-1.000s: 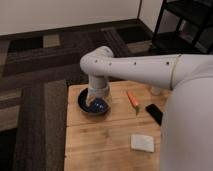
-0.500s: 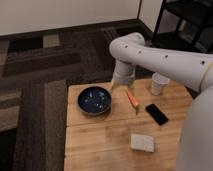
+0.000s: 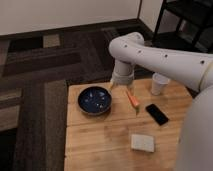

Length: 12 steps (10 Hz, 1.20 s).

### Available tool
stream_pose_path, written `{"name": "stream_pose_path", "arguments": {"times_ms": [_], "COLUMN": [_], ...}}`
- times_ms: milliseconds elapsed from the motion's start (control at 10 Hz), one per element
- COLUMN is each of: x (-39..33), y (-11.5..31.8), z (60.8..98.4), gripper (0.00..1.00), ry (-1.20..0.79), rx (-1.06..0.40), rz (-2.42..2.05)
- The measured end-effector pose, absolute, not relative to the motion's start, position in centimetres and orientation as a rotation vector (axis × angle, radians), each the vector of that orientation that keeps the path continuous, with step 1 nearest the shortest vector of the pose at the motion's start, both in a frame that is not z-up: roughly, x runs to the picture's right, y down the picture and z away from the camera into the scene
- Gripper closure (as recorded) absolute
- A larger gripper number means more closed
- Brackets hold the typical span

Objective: Place the ceramic cup in the ceramic bowl

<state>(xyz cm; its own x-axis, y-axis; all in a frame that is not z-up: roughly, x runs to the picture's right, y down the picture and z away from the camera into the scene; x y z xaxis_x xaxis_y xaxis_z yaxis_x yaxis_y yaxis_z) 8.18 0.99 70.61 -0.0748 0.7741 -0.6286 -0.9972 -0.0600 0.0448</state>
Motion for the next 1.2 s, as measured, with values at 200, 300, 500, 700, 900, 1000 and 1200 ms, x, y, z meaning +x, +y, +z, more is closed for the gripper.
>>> {"name": "stream_pose_path", "arguments": {"times_ms": [200,300,500,700,900,1000,1200], "x": [8.3,9.0,11.2,13.6,16.2,18.3,21.5], "y": [0.9,0.6,-0.8,-2.2,-3.0,-3.1,-3.6], "z": [70.6,70.6,70.7,71.1,71.9,72.5,72.8], "gripper": [0.35,0.35,0.35,0.35,0.35,0.35,0.35], "ry": [0.557,0.559,0.561,0.563,0.575,0.587,0.610], "rx": [-0.520,-0.507,-0.468,-0.445,-0.444,-0.458,-0.460], "rz": [1.579,1.591,1.616,1.610,1.572,1.499,1.347]}}
